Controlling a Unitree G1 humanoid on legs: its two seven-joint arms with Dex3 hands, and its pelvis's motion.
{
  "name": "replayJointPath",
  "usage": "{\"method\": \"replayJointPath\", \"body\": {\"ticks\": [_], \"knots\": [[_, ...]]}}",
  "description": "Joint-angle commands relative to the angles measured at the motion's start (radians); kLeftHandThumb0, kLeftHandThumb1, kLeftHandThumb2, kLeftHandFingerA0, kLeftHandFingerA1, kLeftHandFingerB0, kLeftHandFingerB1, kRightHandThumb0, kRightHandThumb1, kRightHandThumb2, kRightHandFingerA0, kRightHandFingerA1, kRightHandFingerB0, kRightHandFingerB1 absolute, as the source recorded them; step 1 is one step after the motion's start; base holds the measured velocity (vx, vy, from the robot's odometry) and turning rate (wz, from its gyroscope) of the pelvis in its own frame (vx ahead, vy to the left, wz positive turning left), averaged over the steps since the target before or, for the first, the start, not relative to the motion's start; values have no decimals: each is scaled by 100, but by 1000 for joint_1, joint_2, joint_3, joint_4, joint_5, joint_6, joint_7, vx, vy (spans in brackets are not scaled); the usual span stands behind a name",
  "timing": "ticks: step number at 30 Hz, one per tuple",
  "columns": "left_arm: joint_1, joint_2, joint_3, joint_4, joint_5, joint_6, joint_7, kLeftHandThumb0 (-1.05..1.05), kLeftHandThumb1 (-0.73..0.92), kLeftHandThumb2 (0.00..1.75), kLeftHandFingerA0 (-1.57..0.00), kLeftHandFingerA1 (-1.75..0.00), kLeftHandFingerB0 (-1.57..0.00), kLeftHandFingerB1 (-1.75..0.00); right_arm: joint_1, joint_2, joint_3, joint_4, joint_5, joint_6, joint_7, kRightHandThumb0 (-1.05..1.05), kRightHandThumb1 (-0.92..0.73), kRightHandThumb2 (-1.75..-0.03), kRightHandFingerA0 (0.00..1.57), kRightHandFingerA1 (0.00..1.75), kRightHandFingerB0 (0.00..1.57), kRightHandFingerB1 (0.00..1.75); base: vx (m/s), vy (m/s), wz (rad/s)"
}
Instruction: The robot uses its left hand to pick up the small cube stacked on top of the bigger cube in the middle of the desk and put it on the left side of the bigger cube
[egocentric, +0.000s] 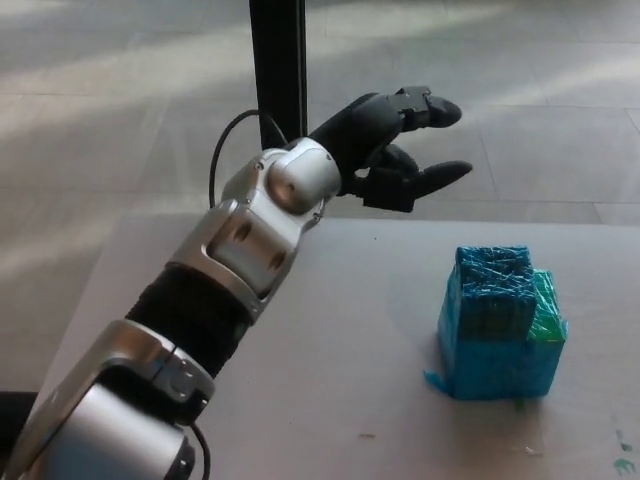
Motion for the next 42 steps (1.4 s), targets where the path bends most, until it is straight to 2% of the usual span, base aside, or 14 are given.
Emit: {"method": "replayJointPath", "body": {"ticks": [1, 5, 25, 27, 28, 29, 30, 34, 35, 37, 38, 39, 41, 42], "knots": [[-66, -10, -31, 23, 55, -28, -81, -105, 82, 65, -7, -55, -11, -31, -4, -31, 7, 12, -12, -6, -4, -70, -44, -71, 83, 92, 63, 73, 0, 0, 0], [-94, -27, -73, 31, 87, -20, -111, -105, 63, 109, -6, -30, -11, -11, -12, -32, 5, 10, -6, -8, 13, -66, -43, -73, 82, 92, 62, 75, 0, 0, 0], [-83, -111, -296, -3, 241, 65, -254, -91, 48, 102, 0, -16, -9, -23, -81, -42, 35, 11, -35, 40, 11, -65, -45, -71, 78, 91, 66, 69, 0, 0, 0], [-82, -114, -301, 0, 250, 66, -273, -105, 64, 62, 0, -21, -3, -38, -83, -42, 32, 14, -27, 40, 19, -65, -43, -71, 77, 93, 67, 71, 0, 0, 0], [-77, -115, -304, -7, 254, 74, -279, -97, 55, 103, 0, -14, -12, -27, -79, -43, 31, 11, -25, 35, 19, -67, -44, -72, 78, 93, 67, 71, 0, 0, 0], [-78, -113, -319, -6, 270, 68, -287, -105, 64, 64, 0, -24, -3, -38, -70, -47, 26, 7, -18, 15, 30, -68, -44, -71, 75, 92, 65, 71, 0, 0, 0], [-77, -108, -329, -11, 278, 62, -298, -96, 53, 104, 0, -16, -13, -24, -62, -52, 34, -5, -29, 5, 24, -68, -45, -71, 78, 92, 65, 72, 0, 0, 0], [-75, -101, -357, -13, 306, 59, -327, -104, 59, 107, 0, -7, -18, -21, -60, -58, 30, -25, -23, 18, 39, -71, -34, -98, 80, 91, 62, 75, 0, 0, 0], [-82, -102, -367, -6, 316, 67, -342, -105, 65, 63, 0, -7, -7, -32, -64, -61, 41, -26, -37, 15, 31, -74, -33, -93, 81, 91, 65, 76, 0, 0, 0], [-95, -101, -407, 3, 351, 79, -379, -105, 59, 107, 0, -16, -11, -20, -70, -59, 40, -21, -33, 35, 35, -75, -49, -68, 75, 91, 62, 72, 0, 0, 0], [-93, -103, -414, -1, 360, 88, -382, -105, 64, 62, 0, -22, -8, -35, -74, -57, 34, -15, -25, 41, 42, -75, -49, -68, 74, 92, 61, 72, 0, 0, 0], [-91, -103, -426, -6, 372, 95, -387, -104, 58, 103, 0, -23, -14, -30, -73, -56, 29, -18, -19, 46, 47, -73, -48, -68, 76, 94, 61, 72, 0, 0, 0], [-84, -104, -440, -12, 388, 100, -389, -105, 62, 60, 0, -37, -11, -34, -72, -55, 21, -20, -10, 46, 61, -73, -47, -69, 75, 95, 61, 73, 0, 0, 0], [-68, -104, -451, -22, 402, 107, -377, -40, 6, 82, -11, -59, 0, -50, -68, -55, 21, -20, -13, 29, 55, -74, -45, -72, 77, 94, 64, 72, 0, 0, 0]]}}
